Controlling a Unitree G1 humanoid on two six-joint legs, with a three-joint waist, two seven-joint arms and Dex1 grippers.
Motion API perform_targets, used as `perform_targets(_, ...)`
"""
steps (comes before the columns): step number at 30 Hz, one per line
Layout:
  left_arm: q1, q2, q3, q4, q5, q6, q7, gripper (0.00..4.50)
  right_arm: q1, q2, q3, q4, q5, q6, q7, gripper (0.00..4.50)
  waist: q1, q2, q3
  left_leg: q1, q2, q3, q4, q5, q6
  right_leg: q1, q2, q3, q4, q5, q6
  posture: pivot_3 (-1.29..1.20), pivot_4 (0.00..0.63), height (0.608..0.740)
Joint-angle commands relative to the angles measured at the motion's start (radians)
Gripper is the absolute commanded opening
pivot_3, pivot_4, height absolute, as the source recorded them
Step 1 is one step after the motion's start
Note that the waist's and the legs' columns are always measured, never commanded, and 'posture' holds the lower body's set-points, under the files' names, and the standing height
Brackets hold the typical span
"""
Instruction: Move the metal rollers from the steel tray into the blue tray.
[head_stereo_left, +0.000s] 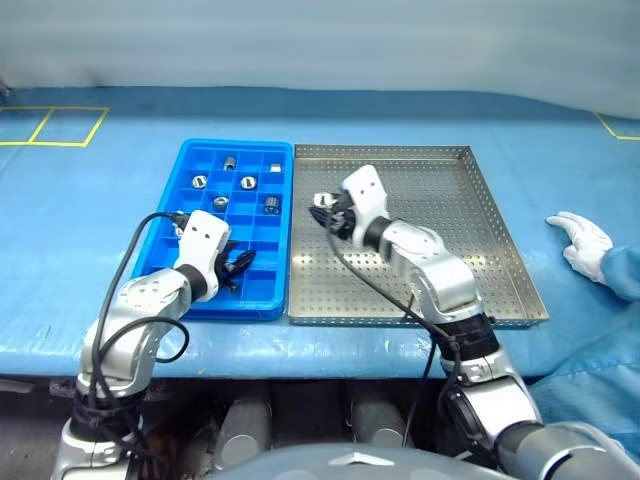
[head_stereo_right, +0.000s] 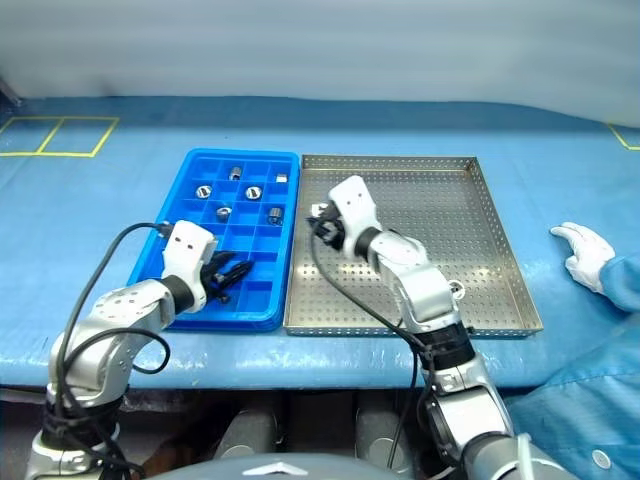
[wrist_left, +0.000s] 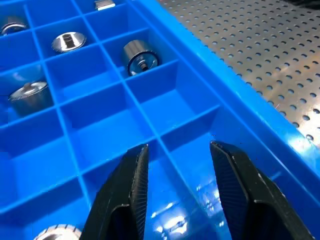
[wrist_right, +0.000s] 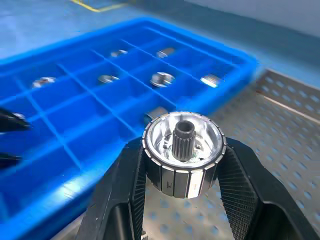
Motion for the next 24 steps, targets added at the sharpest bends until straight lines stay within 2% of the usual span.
perform_targets(1,0.014,-0.008,0.072,-0.123,-0.021,0.023,0.035,2.06,-0.081,0.047,0.048,0.087,-0.02,-0.071,0.037,1.69,0.017,0.0,0.0,0.0,0.0,-0.001,0.0,0.0,0.0,0.0,0.0,-0.001,0.0,0.0,0.0,0.27,0.15,0.74)
perform_targets(9,0.108,-0.011,0.112,-0.24,-0.075,0.029,0.042,2.06,-0.2,0.164,0.056,0.422,-0.049,-0.188,0.068,1.69,0.082,0.0,0.0,-0.001,0.0,-0.002,-0.003,0.001,-0.002,0.0,0.0,-0.002,-0.002,0.0,-0.002,0.34,0.15,0.74)
perform_targets(14,0.128,-0.021,0.094,-0.242,-0.081,0.015,0.064,2.06,-0.24,0.194,0.002,0.612,-0.045,-0.268,0.063,1.69,0.101,0.0,0.0,0.0,0.0,-0.003,-0.005,0.002,-0.004,0.0,0.0,-0.004,-0.002,-0.001,-0.004,0.36,0.15,0.74)
perform_targets(19,0.116,-0.041,0.068,-0.209,-0.083,0.012,0.082,2.06,-0.259,0.196,-0.026,0.7,-0.065,-0.305,0.068,1.69,0.11,0.0,0.0,0.0,0.0,-0.004,-0.006,0.002,-0.005,-0.001,0.0,-0.004,-0.002,-0.002,-0.005,0.35,0.15,0.74)
perform_targets(24,0.091,-0.039,0.032,-0.179,-0.087,-0.001,0.073,2.06,-0.232,0.185,-0.042,0.63,-0.07,-0.318,0.053,3.3,0.11,0.0,0.0,0.0,0.0,-0.004,-0.006,0.002,-0.005,-0.001,0.0,-0.005,-0.002,-0.002,-0.005,0.31,0.15,0.74)
